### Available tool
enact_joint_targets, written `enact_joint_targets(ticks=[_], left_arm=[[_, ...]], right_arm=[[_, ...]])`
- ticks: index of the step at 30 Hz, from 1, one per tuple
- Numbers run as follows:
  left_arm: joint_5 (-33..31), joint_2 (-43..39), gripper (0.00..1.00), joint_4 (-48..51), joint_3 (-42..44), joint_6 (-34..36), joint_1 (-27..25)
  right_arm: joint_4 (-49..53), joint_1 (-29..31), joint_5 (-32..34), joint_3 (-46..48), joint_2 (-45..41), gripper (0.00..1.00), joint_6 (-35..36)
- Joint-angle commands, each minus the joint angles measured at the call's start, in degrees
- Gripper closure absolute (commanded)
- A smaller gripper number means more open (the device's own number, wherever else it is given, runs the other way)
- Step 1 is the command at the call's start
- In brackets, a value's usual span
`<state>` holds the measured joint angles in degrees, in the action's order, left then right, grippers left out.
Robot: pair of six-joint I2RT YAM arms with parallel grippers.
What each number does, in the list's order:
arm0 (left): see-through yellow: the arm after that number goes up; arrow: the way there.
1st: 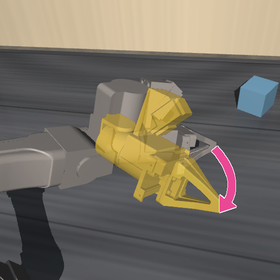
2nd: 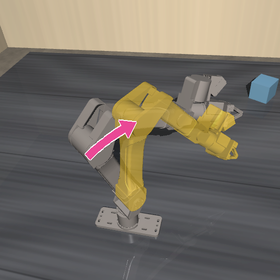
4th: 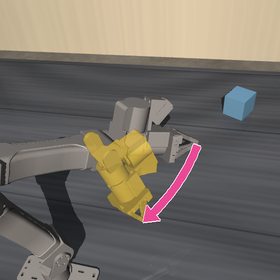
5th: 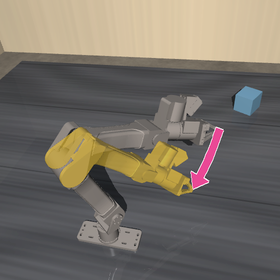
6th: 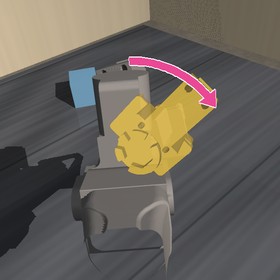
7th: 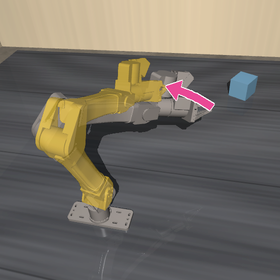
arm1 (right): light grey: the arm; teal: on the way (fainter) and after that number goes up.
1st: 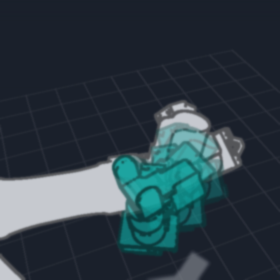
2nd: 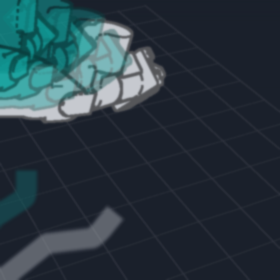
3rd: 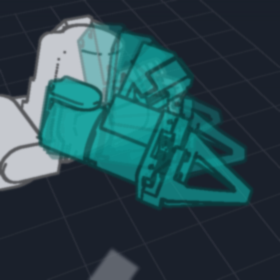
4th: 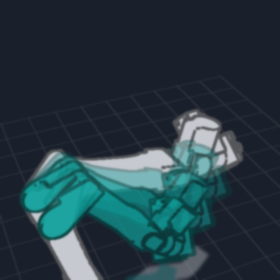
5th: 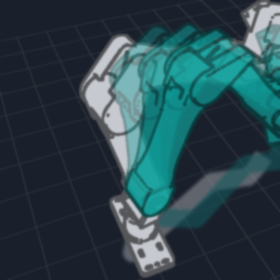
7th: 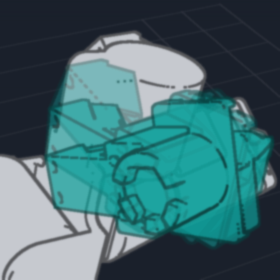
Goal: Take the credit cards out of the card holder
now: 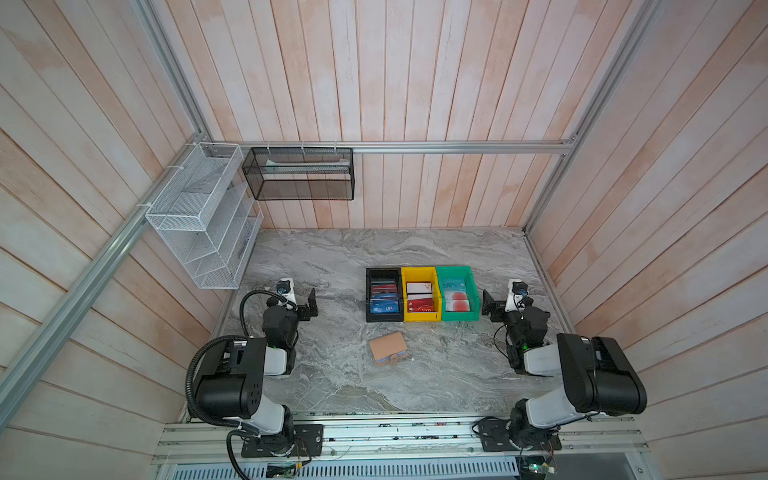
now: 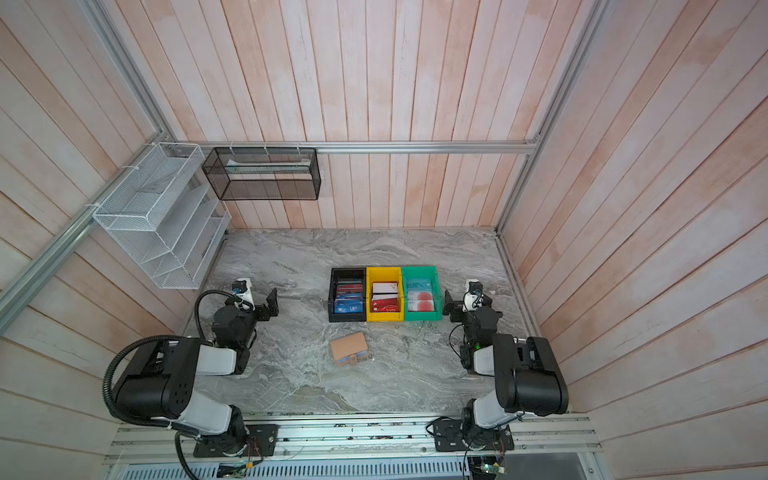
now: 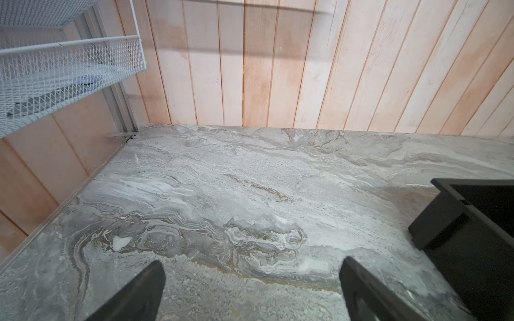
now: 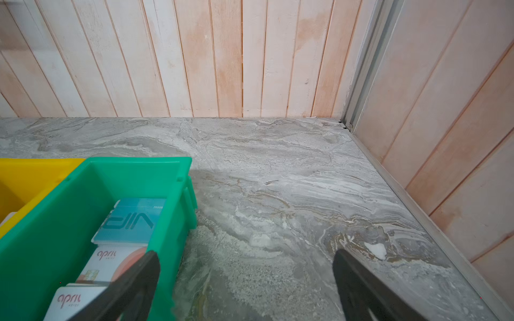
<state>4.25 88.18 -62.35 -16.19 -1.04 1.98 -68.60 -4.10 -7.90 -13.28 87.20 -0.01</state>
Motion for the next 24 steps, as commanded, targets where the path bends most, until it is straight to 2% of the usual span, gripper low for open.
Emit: enact_joint_targets(ticks=[1,24], left_arm=[[0.5,0.2,0.00,-0.4,-0.7,0.8,0.0],[0.6,0.1,0.00,-0.5,-0.7,0.8,0.0]], right_arm=[[-1.1,0.2,0.4,-0.1,-0.4,0.02,0.0],[-0.6,0.3,0.8,-0.4,-0.5,0.02,-0.1]])
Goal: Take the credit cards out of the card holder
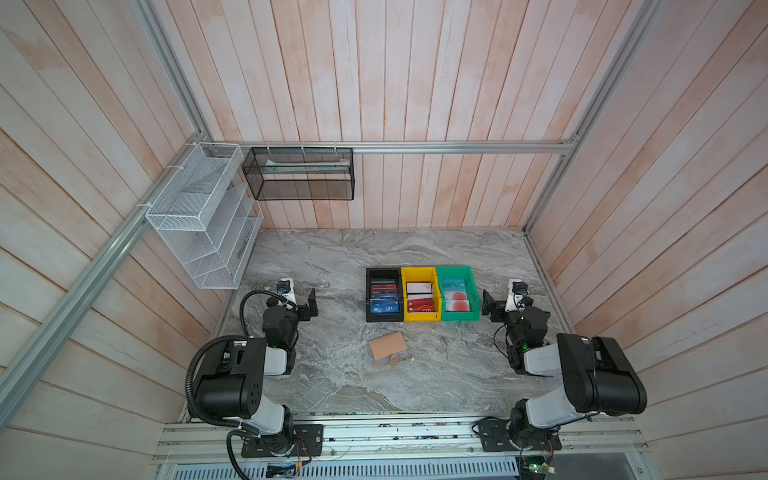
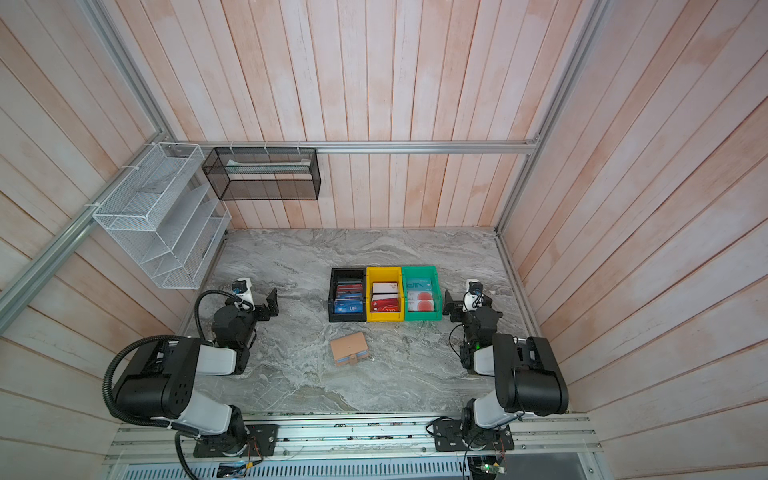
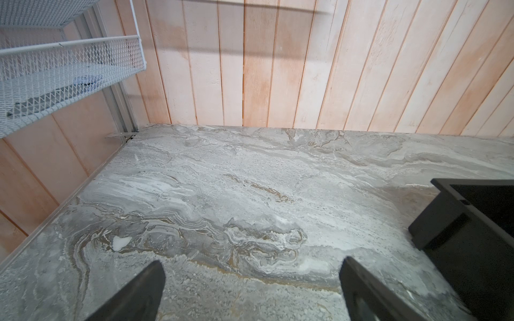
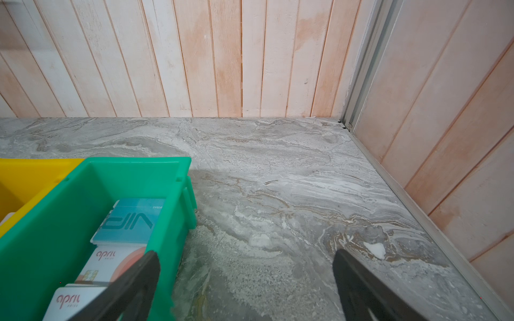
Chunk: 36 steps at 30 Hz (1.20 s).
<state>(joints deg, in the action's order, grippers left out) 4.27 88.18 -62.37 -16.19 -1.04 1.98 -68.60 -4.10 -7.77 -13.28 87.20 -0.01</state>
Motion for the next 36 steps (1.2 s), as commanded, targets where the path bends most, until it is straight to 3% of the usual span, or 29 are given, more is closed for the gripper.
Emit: enact_joint_targets(ticks=[1,8,13,16,20,25,31,36], left_arm=[[0.6,0.2,0.00,-0.4,-0.7,0.8,0.0],[0.6,0.1,0.00,-0.5,-0.6,0.8,0.0],[0.5,-3.0,0.00,1.4,-0.7,0.9,-0.1],[-2.5,-11.2,0.00,11.0,-2.3,0.5,-1.0],[-0.4,-23.6,0.00,20.5,-2.3,-2.3,-2.3],[-0.3,-32.9,0.05,25.8,0.4,-6.2,-9.2],[-0.5,-40.4,0.15,37.5,2.8,-13.8,-17.7],[-2.4,-47.4,0.28,41.2,6.3,-20.1,-23.5]], right_arm=[[-0.7,0.3,0.8,-0.3,-0.5,0.02,-0.1],[-0.5,0.3,1.3,-0.5,-0.4,0.03,-0.2],[2.8,1.2,7.2,-1.3,-3.7,0.08,-1.9],[13.0,3.9,10.8,-3.7,-11.5,0.08,0.1],[26.0,10.3,12.5,-6.2,-23.4,0.09,1.6],[43.9,20.0,10.5,-9.6,-36.3,0.16,-3.7],[55.6,30.8,4.0,-9.0,-44.5,0.39,-16.1],[58.1,40.8,3.3,-6.3,-41.9,0.63,-23.9]])
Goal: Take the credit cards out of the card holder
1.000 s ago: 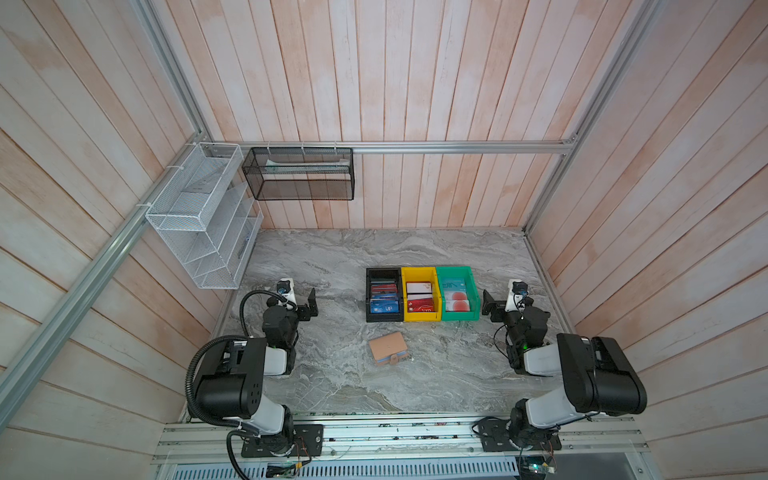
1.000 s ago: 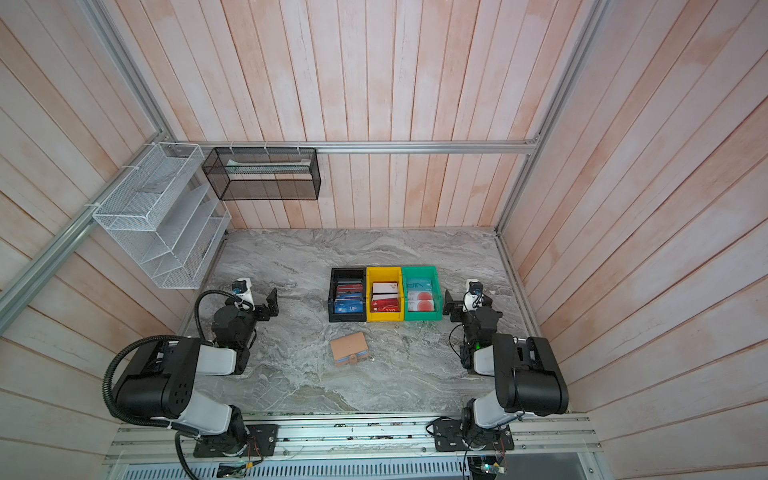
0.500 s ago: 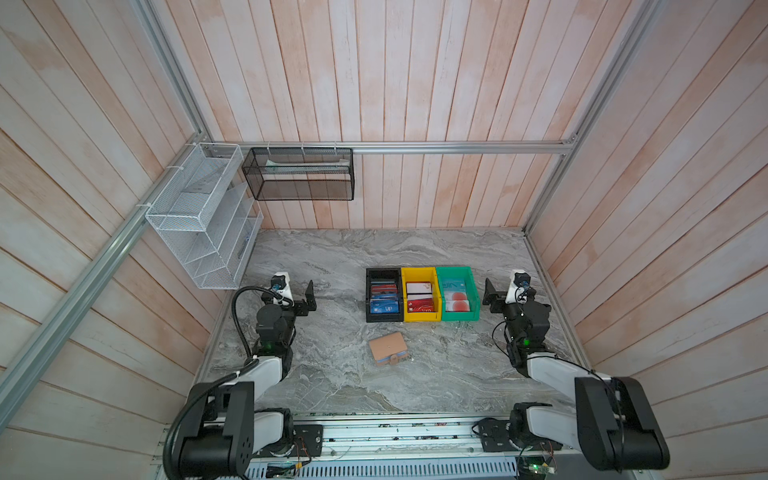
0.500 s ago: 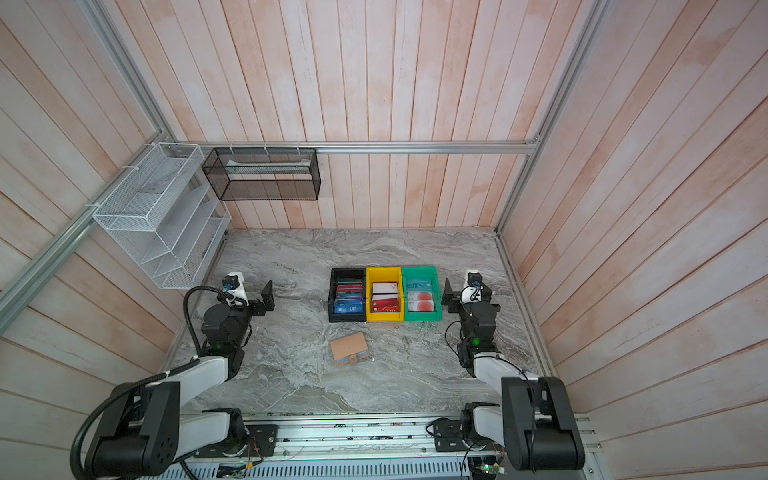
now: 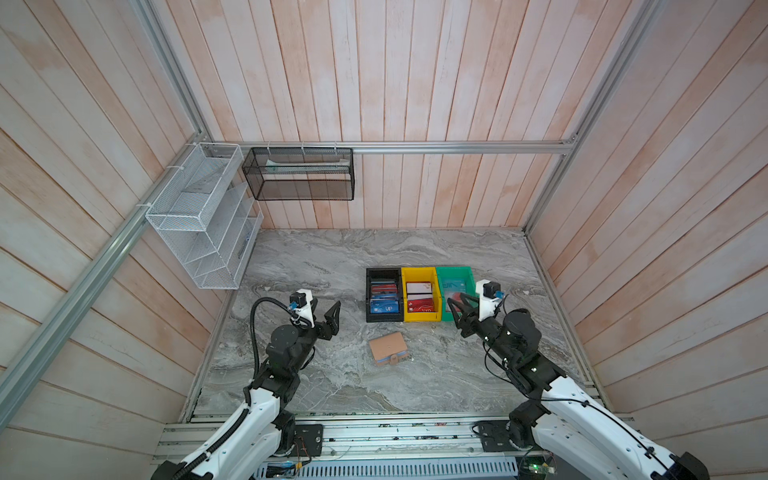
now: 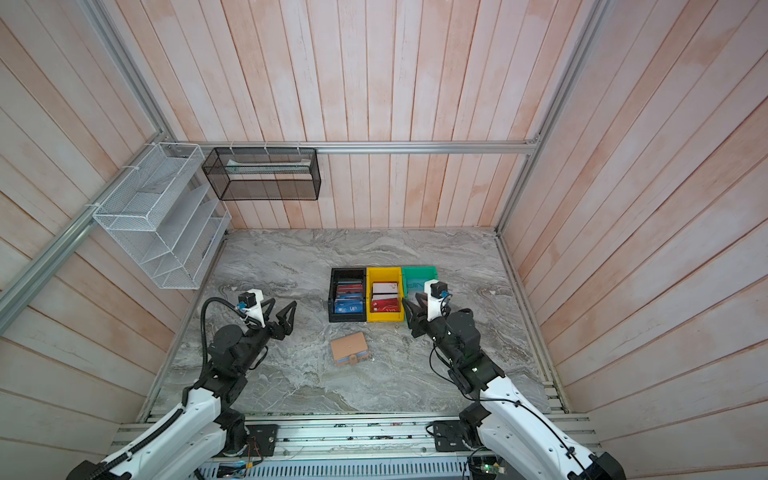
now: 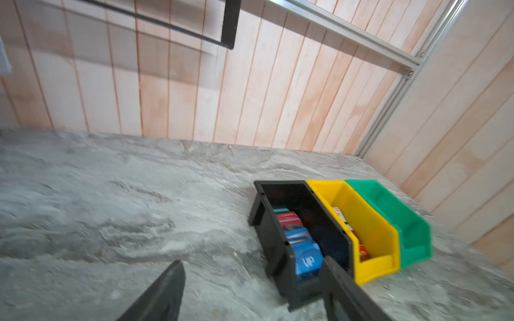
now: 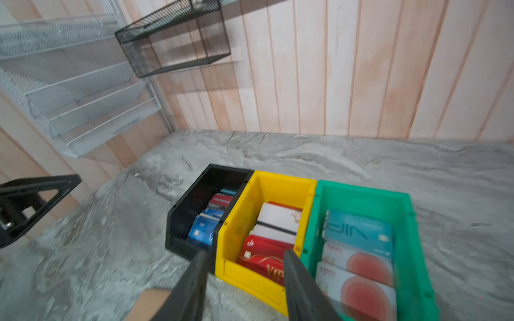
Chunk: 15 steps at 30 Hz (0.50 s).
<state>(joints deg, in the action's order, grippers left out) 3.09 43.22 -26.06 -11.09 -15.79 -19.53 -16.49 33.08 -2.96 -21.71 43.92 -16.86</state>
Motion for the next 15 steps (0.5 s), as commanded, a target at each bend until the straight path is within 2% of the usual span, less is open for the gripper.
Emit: enact_joint_targets(ticks=[1,5,7,10,15], left_arm=[[-1.3,-3.2,0.32,5.4,1.5,-6.6,-3.1],[-2.2,-1.4,0.42,4.6,2.1,-9.6,-7.1],[-2.1,1.6,0.50,4.0,1.7,-10.2,-8.3],[-1.1,7.2,0.63,1.4,1.6,-11.7,-9.7],[-0.8,15.1,0.77,-2.7,0.3,-13.7,-12.9]], right_arm=[[5.1,5.7,-0.3,3.1,2.5,0.68,-8.2],[0.1,10.5,1.5,6.2,8.2,0.92,-11.7],[-1.1,12.1,2.1,6.3,11.0,0.99,-12.5],[-1.6,14.4,2.8,5.4,15.5,1.00,-12.2],[-2.3,16.3,2.6,3.3,22.5,1.00,-12.1]])
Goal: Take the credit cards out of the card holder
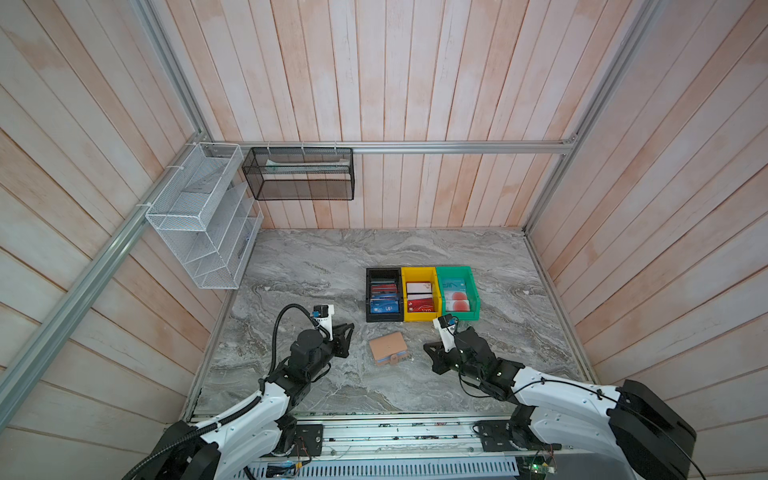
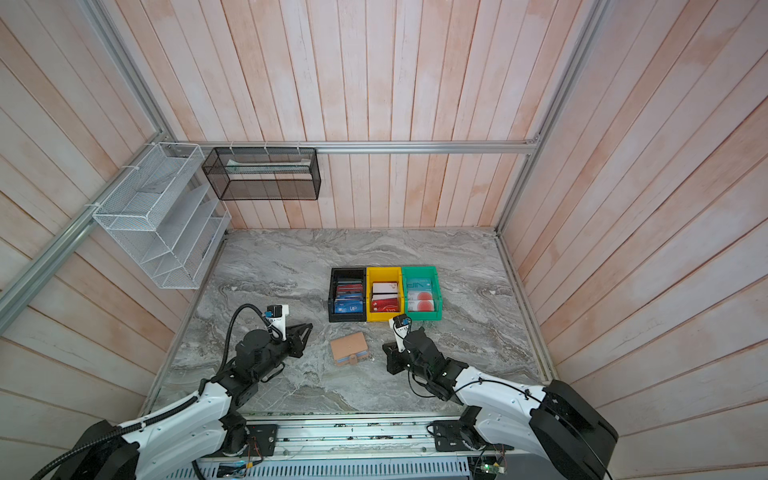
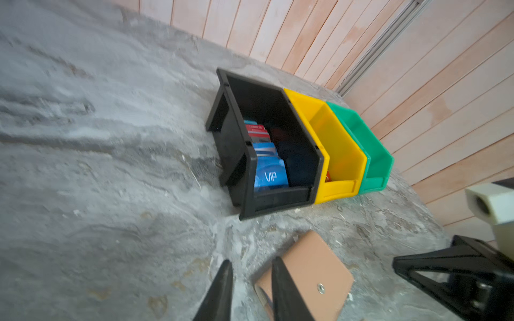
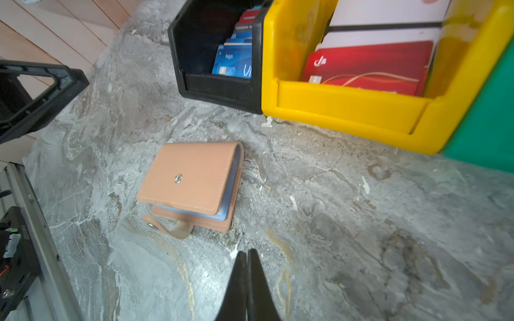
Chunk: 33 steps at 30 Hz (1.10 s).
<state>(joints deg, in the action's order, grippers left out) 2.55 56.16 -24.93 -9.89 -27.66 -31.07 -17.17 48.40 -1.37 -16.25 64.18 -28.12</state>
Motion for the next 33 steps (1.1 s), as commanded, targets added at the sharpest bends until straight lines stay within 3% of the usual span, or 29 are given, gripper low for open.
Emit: enact_joint_targets(ticks=[1,4,10,23,33], left_arm=[[-0.7,3.4,0.79,-4.7,-1.0,-2.1,-2.2],[-1.3,6.7,0.87,-6.4,-1.9,-2.2,-4.2],[-3.6,13.4,0.90,-4.6,-5.9,-1.1,-7.8],[-5.7,23.8,0.95,-3.8,-10.4,-2.4,-8.0],[-5.6,31.3,0.98,-2.9,-14.5,-0.9,-8.1]], right_arm=[[-1.8,1.3,1.1,-2.6,3.4,1.00,-0.8],[-2.6,2.2,1.7,-3.6,6.5,1.00,-1.0],[-3.7,2.8,2.3,-5.8,12.2,1.00,-0.7],[-3.8,2.8,0.8,-11.8,21.3,1.00,1.5],[-4.3,2.8,-1.6,-13.1,22.4,1.00,1.8]])
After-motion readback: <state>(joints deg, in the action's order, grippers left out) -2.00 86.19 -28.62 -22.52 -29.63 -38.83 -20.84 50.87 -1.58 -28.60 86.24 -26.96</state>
